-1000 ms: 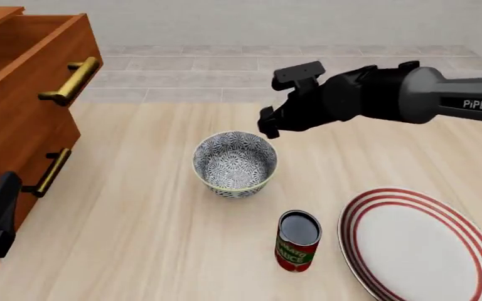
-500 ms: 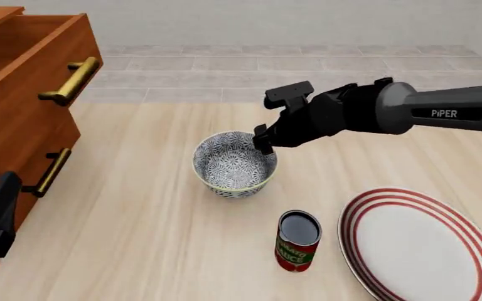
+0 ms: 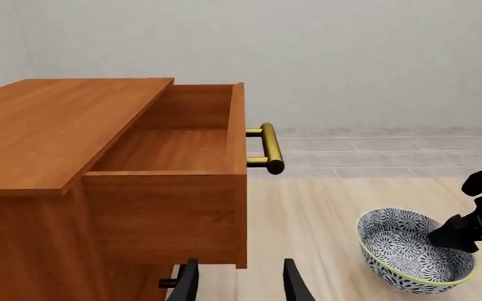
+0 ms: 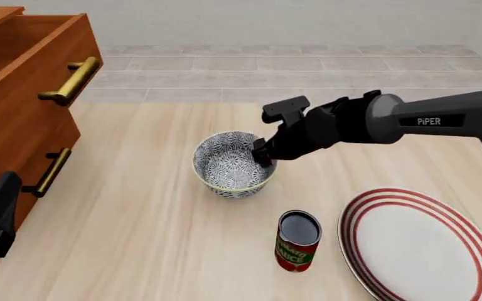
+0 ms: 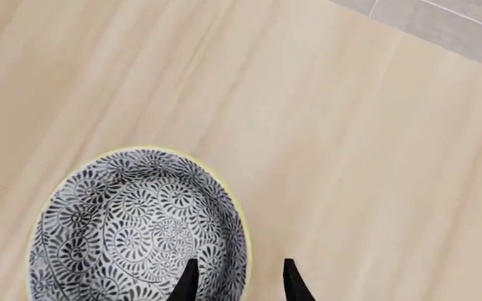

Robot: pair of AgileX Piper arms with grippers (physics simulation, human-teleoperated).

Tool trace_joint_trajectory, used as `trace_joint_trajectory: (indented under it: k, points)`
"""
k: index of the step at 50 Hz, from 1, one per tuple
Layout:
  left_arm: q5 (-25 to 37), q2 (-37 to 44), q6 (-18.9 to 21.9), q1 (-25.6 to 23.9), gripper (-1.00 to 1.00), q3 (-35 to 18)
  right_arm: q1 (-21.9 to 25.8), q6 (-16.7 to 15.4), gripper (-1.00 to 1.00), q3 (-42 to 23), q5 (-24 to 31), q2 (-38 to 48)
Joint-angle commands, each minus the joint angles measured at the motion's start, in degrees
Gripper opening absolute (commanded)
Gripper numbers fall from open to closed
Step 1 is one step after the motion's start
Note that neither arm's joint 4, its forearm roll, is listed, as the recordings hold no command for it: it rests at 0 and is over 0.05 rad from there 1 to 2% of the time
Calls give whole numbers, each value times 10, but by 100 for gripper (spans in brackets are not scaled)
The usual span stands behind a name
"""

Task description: Put the bowl on the plate.

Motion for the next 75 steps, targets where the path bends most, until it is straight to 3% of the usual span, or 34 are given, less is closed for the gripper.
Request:
trace_joint_trajectory:
  k: [1, 2, 24, 58, 75]
  points:
    - [0, 0, 0, 0, 100, 0, -2, -1, 100, 6, -5, 6]
    - [0, 0, 0, 0, 100, 0, -2, 2, -100, 7, -5, 4]
    - [0, 0, 0, 0, 100, 0, -2, -3, -100, 2, -1, -6]
    - [0, 0, 0, 0, 100, 0, 8, 8, -100, -13, 22, -89]
    - [0, 0, 0, 0, 100, 0, -14, 7, -100, -2, 24, -133]
